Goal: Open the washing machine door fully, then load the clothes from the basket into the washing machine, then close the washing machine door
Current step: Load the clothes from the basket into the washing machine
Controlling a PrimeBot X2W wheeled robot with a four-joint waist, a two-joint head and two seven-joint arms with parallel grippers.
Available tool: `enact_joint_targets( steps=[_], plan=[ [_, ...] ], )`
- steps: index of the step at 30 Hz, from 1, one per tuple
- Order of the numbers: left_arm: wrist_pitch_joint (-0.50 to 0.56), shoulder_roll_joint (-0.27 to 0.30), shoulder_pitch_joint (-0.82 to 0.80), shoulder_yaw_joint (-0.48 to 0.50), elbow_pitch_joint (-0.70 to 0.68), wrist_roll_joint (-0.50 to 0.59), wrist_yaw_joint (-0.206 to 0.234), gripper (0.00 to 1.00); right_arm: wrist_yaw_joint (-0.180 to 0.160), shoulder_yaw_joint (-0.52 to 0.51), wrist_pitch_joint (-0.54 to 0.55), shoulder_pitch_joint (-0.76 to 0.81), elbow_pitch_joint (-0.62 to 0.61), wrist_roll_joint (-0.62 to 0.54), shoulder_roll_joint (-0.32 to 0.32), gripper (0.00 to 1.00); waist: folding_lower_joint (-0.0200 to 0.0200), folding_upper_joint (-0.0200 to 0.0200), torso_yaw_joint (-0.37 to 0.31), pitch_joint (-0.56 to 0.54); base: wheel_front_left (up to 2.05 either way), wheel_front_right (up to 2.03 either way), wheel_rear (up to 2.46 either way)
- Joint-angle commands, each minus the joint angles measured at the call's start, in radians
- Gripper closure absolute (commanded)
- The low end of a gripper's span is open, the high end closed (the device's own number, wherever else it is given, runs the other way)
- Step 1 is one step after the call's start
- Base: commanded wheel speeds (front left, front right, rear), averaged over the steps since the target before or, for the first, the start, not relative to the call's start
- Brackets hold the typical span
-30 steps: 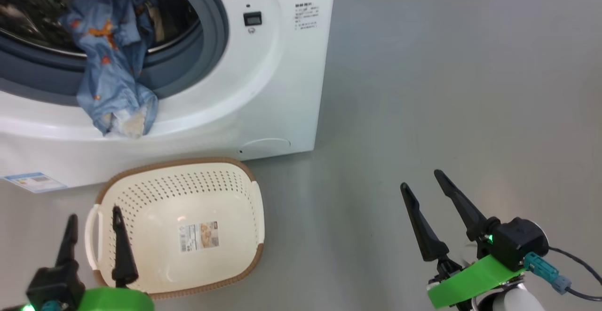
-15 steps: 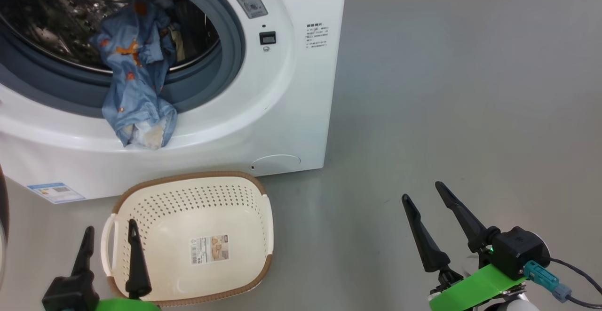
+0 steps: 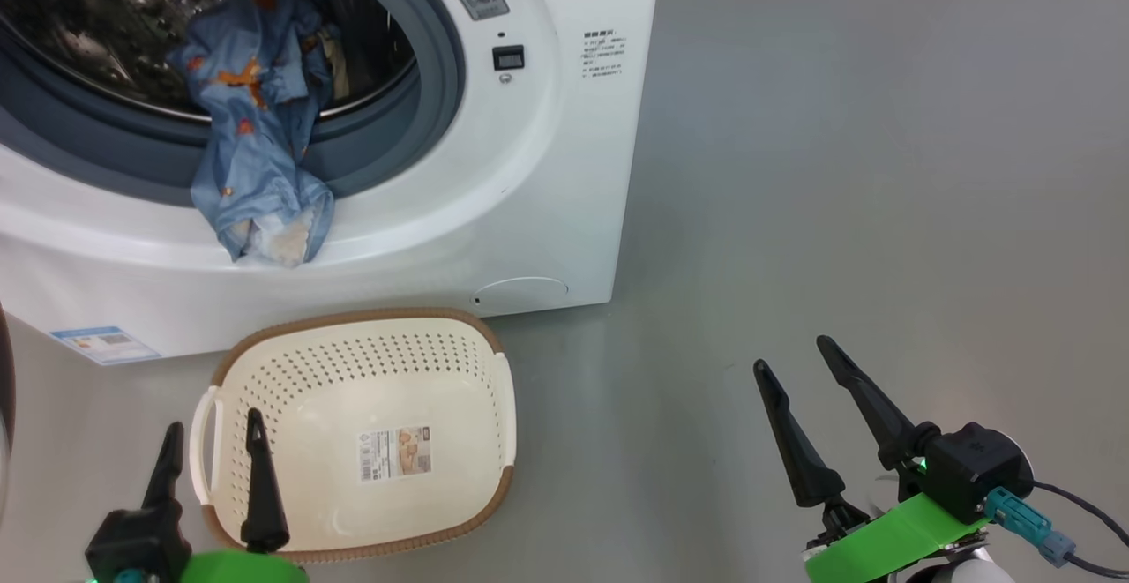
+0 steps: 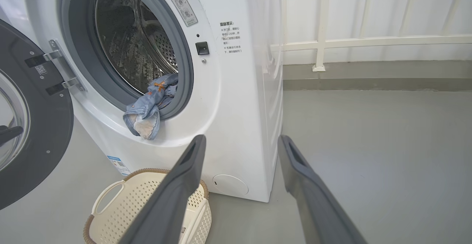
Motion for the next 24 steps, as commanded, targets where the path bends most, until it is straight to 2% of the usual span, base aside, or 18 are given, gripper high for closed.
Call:
enact_joint_targets(
  steps=[1,12,18,24],
  plan=[
    [0.003,0.017,-0.048,0.033,-0.015,-0.003,-0.002,0.00,0.002,0.021,0.004,-0.017,-0.029,-0.013,-0.001,0.00,0.0000,-0.0001,0.002,0.009,0.00,0.00,0.00],
    [0.070,0.047,-0.221,0.032,0.073,-0.041,-0.083,0.00,0.002,0.062,-0.012,-0.091,-0.034,-0.002,-0.005,0.00,0.0000,-0.0001,-0.012,0.125,0.00,0.00,0.00],
    [0.104,0.072,-0.386,0.041,0.140,-0.058,-0.145,0.00,0.002,0.081,-0.031,-0.148,-0.028,0.007,-0.006,0.00,0.0000,-0.0001,-0.030,0.222,0.00,0.00,0.00],
    [0.173,0.116,-0.561,0.054,0.229,-0.066,-0.186,0.00,0.002,0.113,-0.050,-0.210,-0.009,0.016,0.000,0.00,0.0000,-0.0001,-0.065,0.294,0.00,0.00,0.00]
  ],
)
